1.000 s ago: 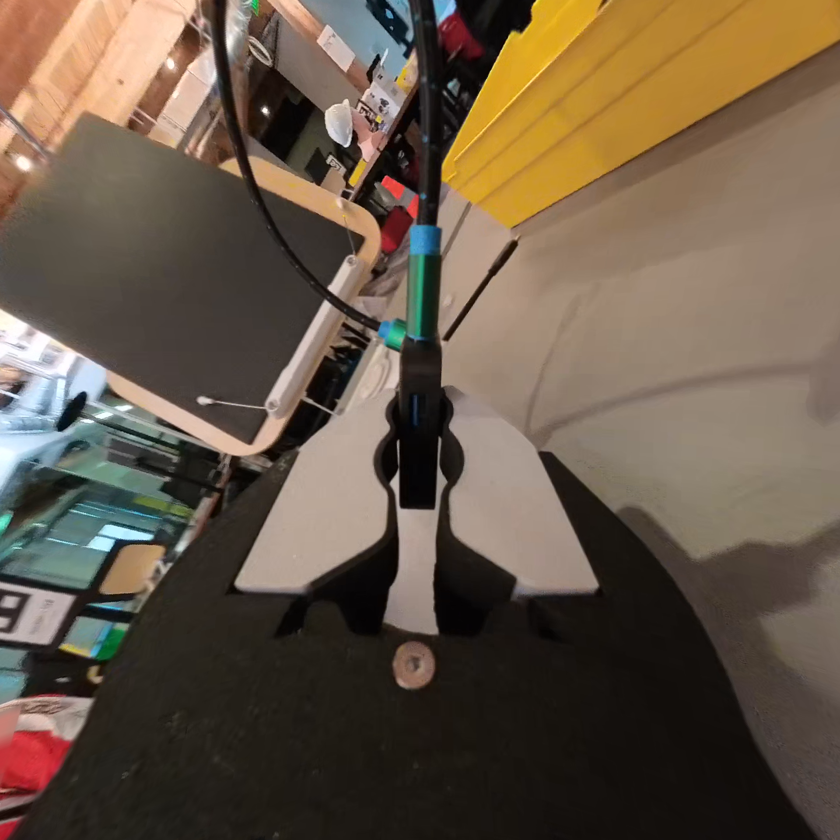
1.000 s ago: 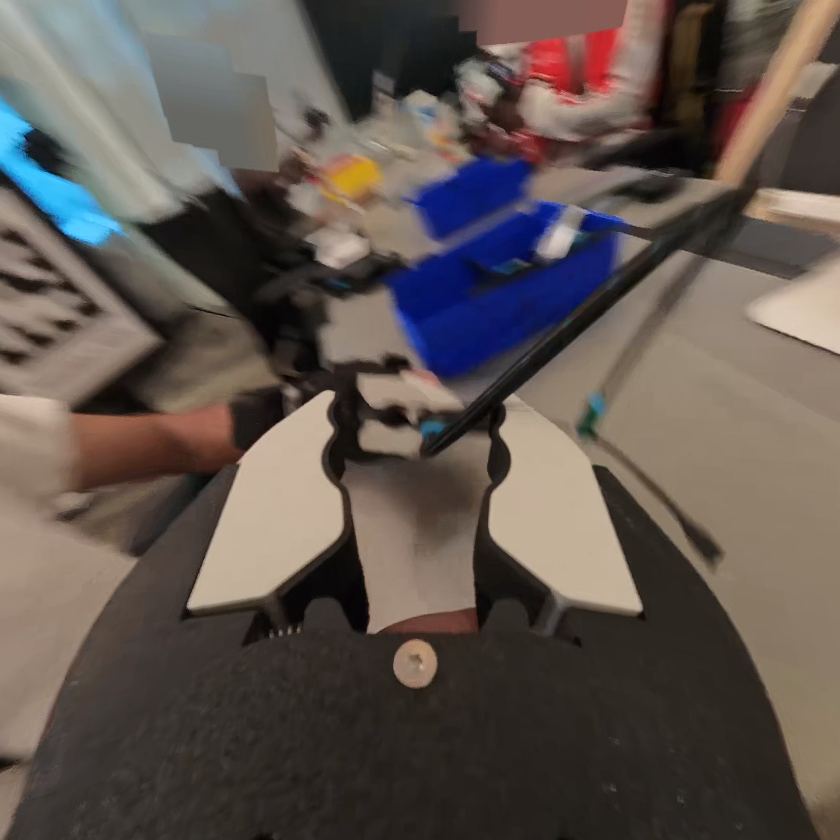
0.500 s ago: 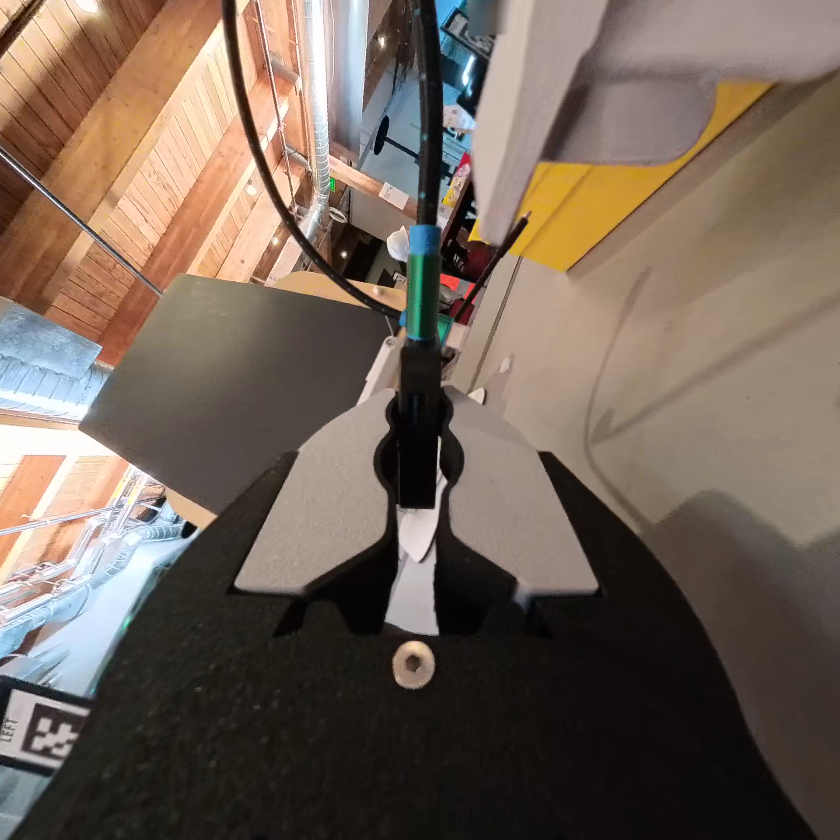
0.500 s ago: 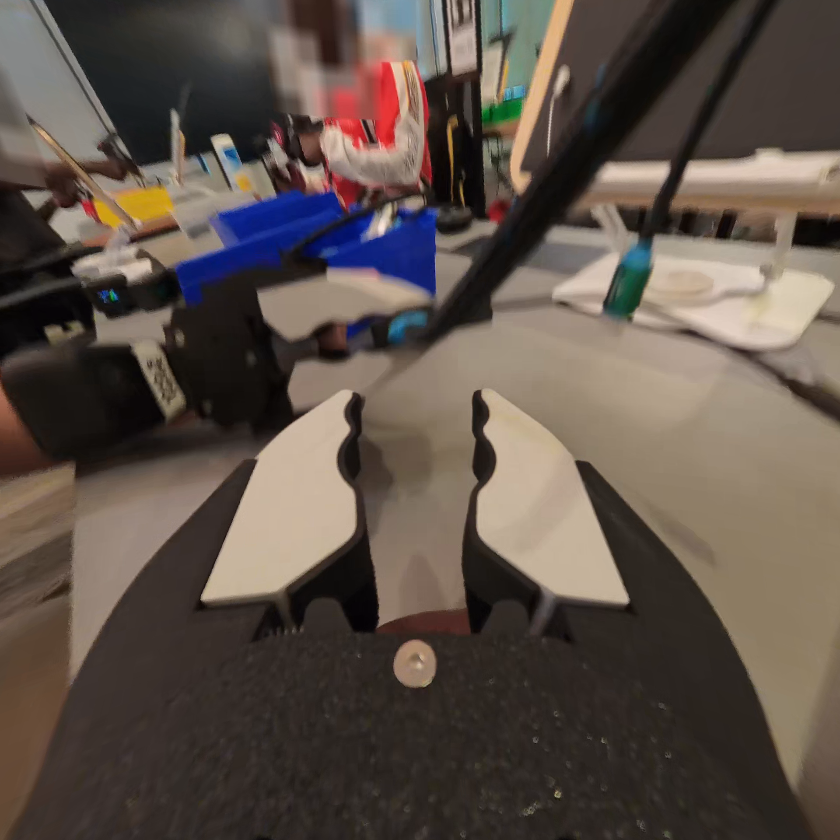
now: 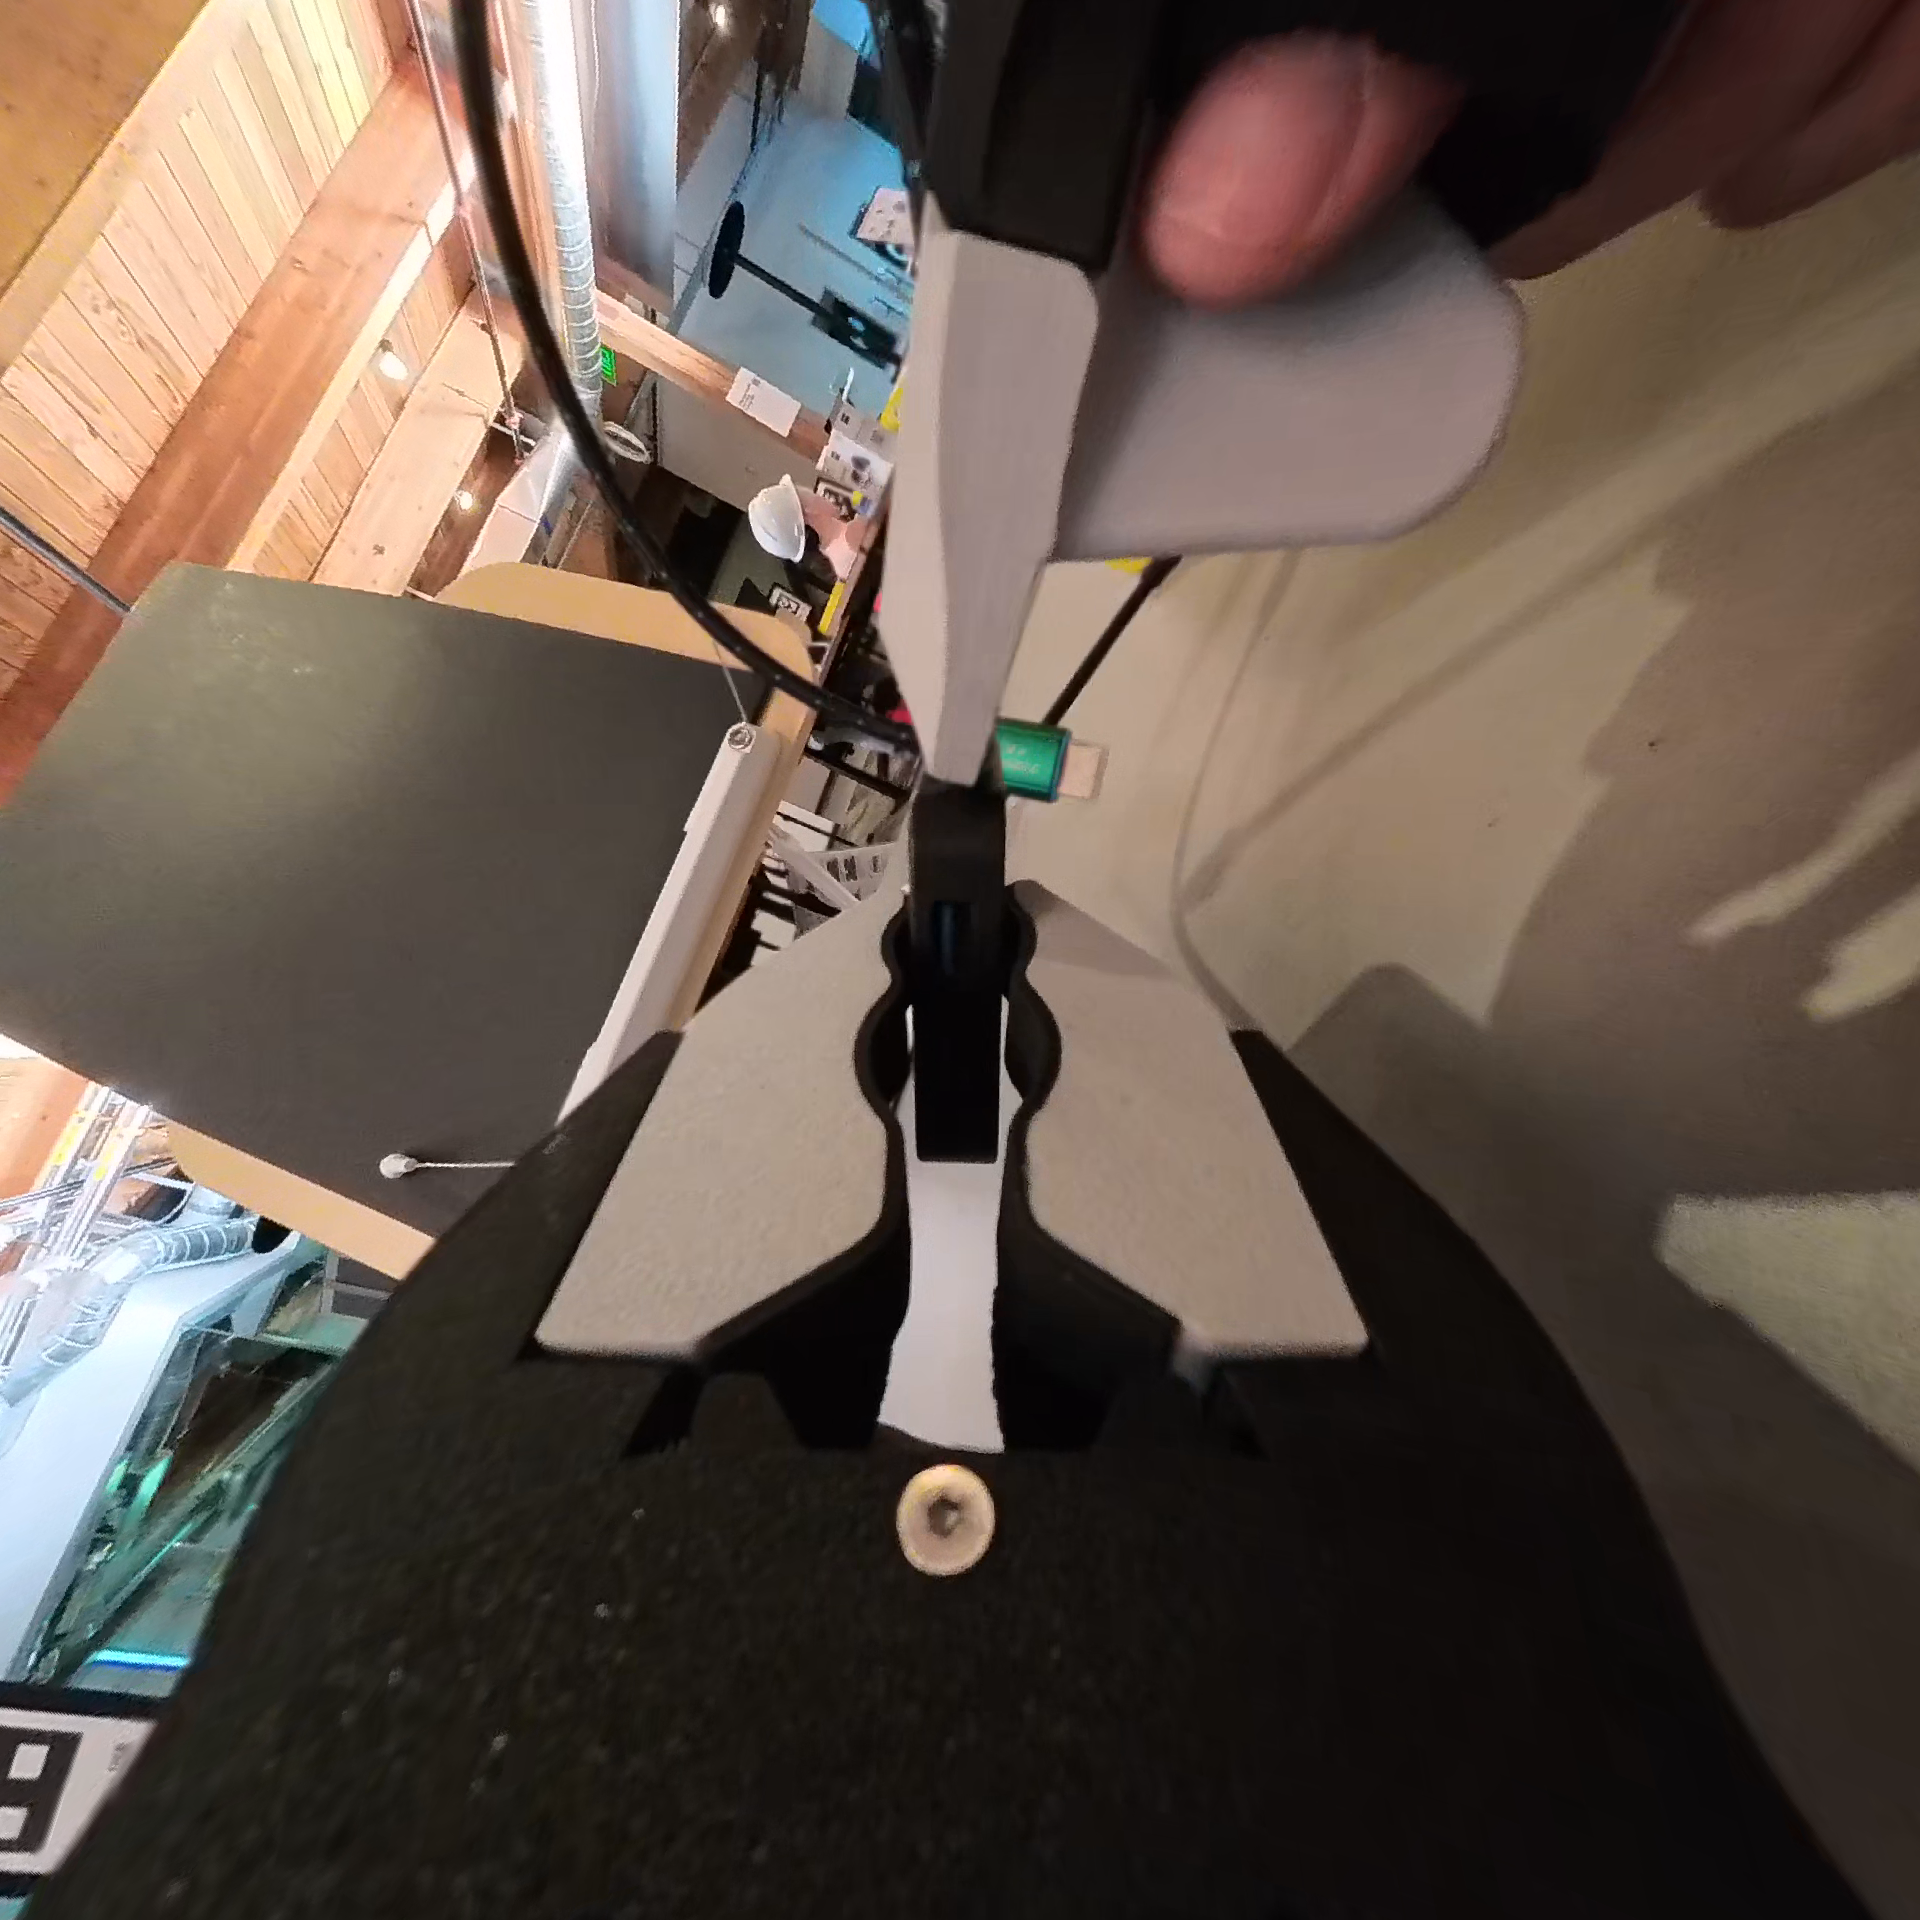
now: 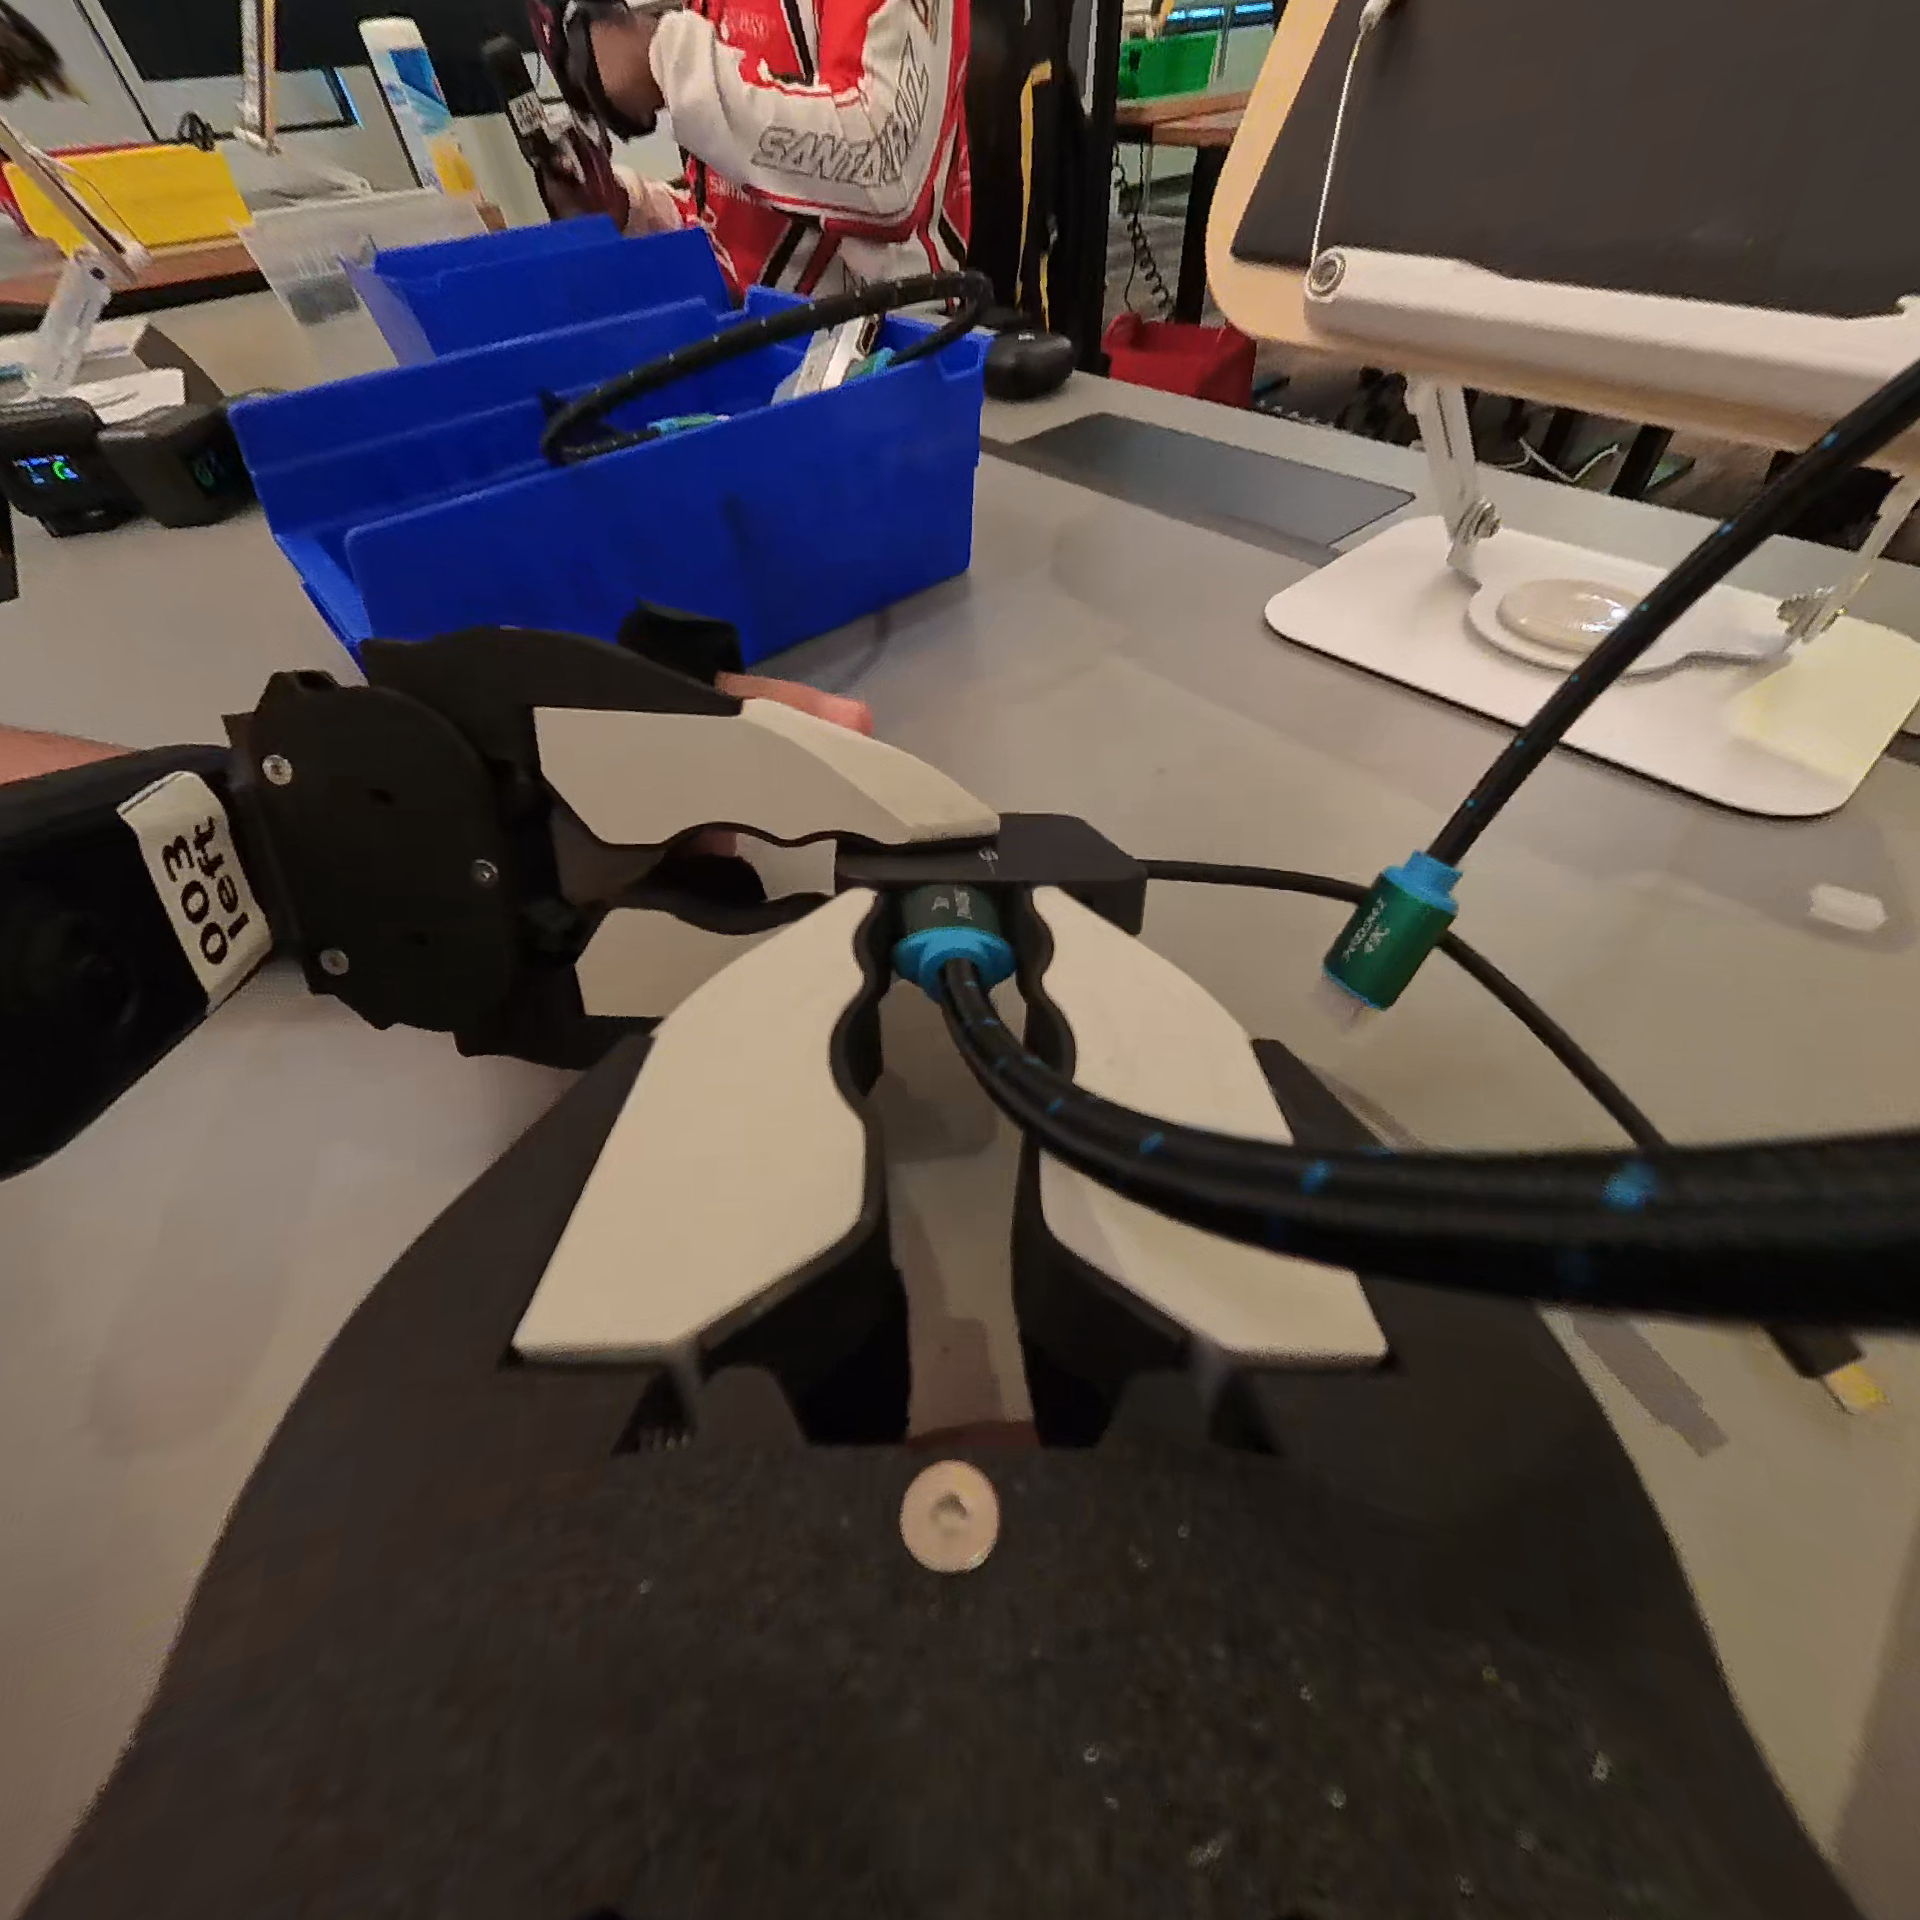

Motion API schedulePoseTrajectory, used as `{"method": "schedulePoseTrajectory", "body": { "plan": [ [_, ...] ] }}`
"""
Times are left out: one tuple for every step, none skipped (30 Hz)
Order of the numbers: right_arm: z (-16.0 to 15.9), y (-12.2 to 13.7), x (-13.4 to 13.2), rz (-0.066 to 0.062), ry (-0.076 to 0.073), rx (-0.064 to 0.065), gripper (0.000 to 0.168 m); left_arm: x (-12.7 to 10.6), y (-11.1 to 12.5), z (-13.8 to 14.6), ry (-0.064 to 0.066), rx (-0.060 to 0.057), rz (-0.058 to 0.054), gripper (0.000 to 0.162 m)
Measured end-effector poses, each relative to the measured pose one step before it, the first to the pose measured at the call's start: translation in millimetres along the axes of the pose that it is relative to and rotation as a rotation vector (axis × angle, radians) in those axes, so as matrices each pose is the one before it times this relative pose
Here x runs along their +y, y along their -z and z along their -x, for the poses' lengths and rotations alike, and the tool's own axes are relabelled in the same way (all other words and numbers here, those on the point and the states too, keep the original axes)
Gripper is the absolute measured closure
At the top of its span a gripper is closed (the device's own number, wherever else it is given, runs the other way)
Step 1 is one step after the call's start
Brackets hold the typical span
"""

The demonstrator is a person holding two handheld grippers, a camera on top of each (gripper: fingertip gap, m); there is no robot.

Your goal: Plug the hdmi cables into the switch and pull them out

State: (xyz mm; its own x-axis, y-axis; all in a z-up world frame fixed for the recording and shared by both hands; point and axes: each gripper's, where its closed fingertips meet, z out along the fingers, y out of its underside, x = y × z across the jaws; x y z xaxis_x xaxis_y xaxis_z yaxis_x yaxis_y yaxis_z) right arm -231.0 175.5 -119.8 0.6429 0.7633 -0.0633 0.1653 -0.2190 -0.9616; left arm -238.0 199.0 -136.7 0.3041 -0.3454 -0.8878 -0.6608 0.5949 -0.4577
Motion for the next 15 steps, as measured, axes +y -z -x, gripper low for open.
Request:
{"method": "schedulePoseTrajectory", "body": {
  "plan": [
    [0.26,0.71,1.62,0.0104,0.0062,0.0043,0.147,-0.37,0.14,-0.79,-0.0073,0.0046,-0.0027,0.148],
    [0.65,0.76,1.84,0.0142,0.0102,0.0,0.147,-0.61,0.5,-1.38,-0.0055,0.008,-0.0065,0.148],
    [0.79,0.77,1.57,0.0159,0.007,-0.0025,0.147,-0.38,0.57,-1.52,-0.0055,0.0063,-0.0042,0.148],
    [0.97,0.72,1.3,0.018,-0.0024,-0.0044,0.147,-0.91,1.06,-0.65,-0.0057,0.0033,-0.0076,0.148],
    [1.46,1.02,-0.24,0.0042,-0.0018,-0.0047,0.147,-1.42,1.26,0.47,-0.0018,0.0019,-0.0117,0.148],
    [1.42,1.33,-0.12,0.0028,0.0031,-0.0002,0.147,-1.85,1.19,0.13,-0.0013,0.0036,-0.0156,0.148],
    [1.99,2.09,-0.79,-0.0053,0.0014,-0.0003,0.147,-2.52,1.38,0.35,0.0014,-0.0011,-0.0158,0.148],
    [1.79,2.15,0.22,0.001,0.0095,0.0025,0.147,-2.16,1.08,-1.17,-0.0041,0.0034,-0.0107,0.148],
    [1.57,2.3,1.36,0.0116,0.021,-0.0012,0.147,-2.37,1.36,-1.5,-0.0081,0.0015,-0.0109,0.147],
    [1.85,2.33,0.93,0.008,0.0073,-0.0114,0.147,-2.58,1.47,-0.75,-0.0035,-0.0001,-0.0085,0.147],
    [1.37,2.35,0.28,0.003,-0.0113,-0.0151,0.147,-2.5,0.62,-0.69,0.0034,0.0034,-0.0071,0.147],
    [0.95,2.22,-0.12,-0.001,-0.0152,-0.0153,0.148,-1.98,0.57,-0.24,0.006,0.0035,-0.0045,0.147],
    [0.9,1.47,0.28,0.0024,-0.0068,-0.0138,0.148,-1.22,0.39,-0.58,-0.0023,0.0002,-0.0054,0.147],
    [0.61,1.33,0.23,0.0038,-0.0131,-0.01,0.148,-1.27,0.05,-0.28,0.0004,-0.0029,-0.0051,0.147],
    [0.57,1.01,0.28,0.002,-0.0089,-0.0078,0.148,0.22,0.05,-0.26,-0.0006,-0.0004,0.0021,0.148]
  ]
}}
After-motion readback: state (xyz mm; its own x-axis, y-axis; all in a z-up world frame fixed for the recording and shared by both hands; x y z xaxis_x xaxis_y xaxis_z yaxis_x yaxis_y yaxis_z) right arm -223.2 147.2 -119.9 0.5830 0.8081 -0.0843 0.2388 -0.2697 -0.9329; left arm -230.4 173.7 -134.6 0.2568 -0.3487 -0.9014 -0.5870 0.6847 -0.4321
